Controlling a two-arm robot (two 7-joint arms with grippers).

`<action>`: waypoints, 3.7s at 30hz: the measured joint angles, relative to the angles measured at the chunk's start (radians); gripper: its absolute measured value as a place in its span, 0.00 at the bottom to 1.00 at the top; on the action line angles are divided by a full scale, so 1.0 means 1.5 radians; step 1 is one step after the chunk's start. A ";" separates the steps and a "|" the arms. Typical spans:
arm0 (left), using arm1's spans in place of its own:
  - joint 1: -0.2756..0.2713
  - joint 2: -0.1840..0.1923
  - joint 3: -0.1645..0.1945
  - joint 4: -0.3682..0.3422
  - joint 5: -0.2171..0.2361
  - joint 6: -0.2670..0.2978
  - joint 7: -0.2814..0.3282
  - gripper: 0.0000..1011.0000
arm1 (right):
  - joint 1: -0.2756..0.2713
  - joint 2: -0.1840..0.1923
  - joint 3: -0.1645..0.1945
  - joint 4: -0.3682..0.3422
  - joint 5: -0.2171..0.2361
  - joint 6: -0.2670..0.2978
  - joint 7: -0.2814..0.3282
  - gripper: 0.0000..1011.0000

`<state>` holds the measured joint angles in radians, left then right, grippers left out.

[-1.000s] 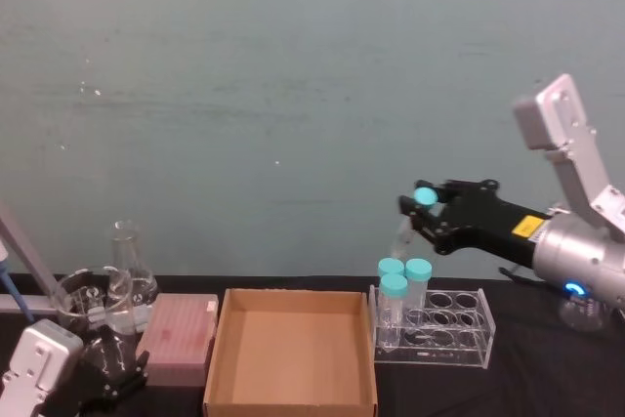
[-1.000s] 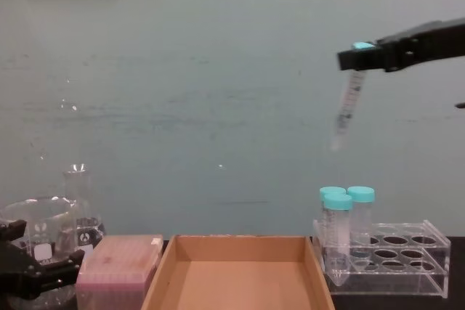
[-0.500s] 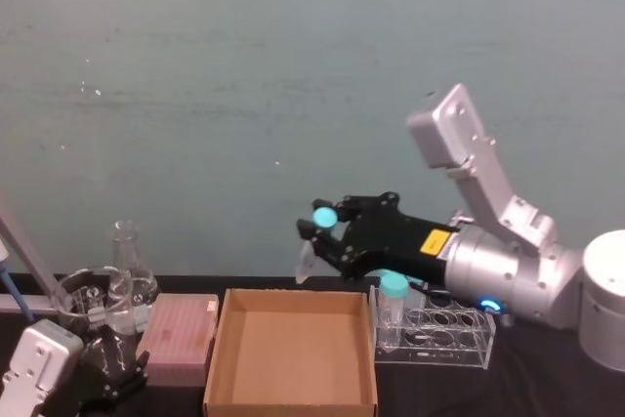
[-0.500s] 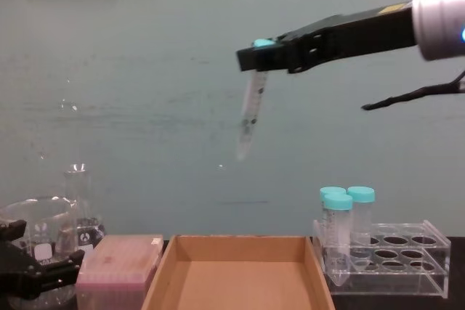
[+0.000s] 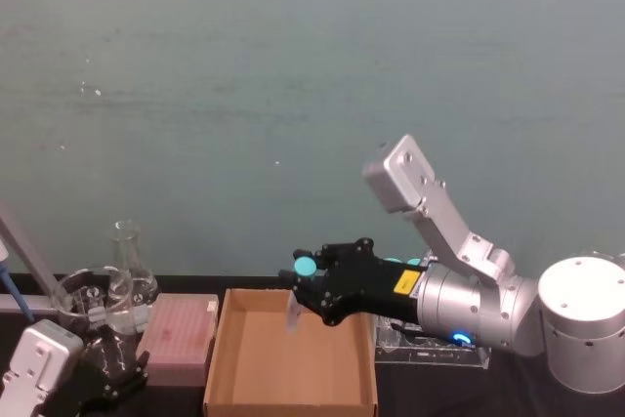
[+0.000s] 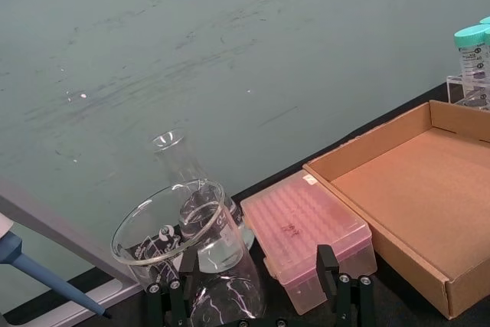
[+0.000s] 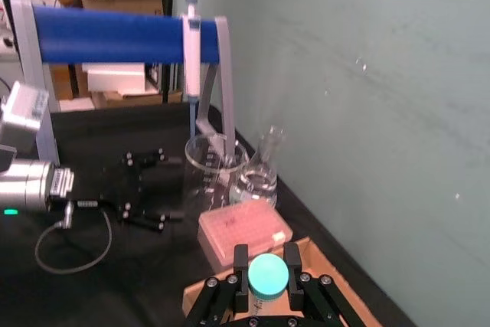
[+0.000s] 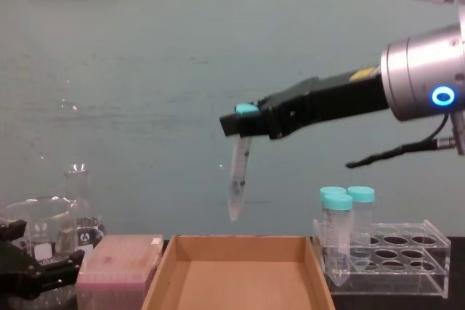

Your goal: Use the right hand to move the test tube from the test tube rack into the box.

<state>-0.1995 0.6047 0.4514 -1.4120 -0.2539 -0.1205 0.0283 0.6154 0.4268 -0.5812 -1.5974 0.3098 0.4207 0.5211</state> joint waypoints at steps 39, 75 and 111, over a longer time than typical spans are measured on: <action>0.000 0.000 0.000 0.000 0.000 0.000 0.000 0.99 | 0.058 -0.060 -0.039 0.178 -0.040 -0.028 0.012 0.27; 0.000 0.000 0.000 0.000 0.000 0.000 0.000 0.99 | 0.070 -0.078 -0.036 0.209 -0.050 -0.040 0.012 0.62; 0.000 0.000 0.000 0.000 0.000 0.000 0.000 0.99 | 0.022 0.004 0.041 0.053 0.011 0.003 -0.003 0.99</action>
<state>-0.1995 0.6047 0.4514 -1.4120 -0.2539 -0.1205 0.0283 0.6478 0.4334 -0.5190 -1.5174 0.3262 0.4244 0.5172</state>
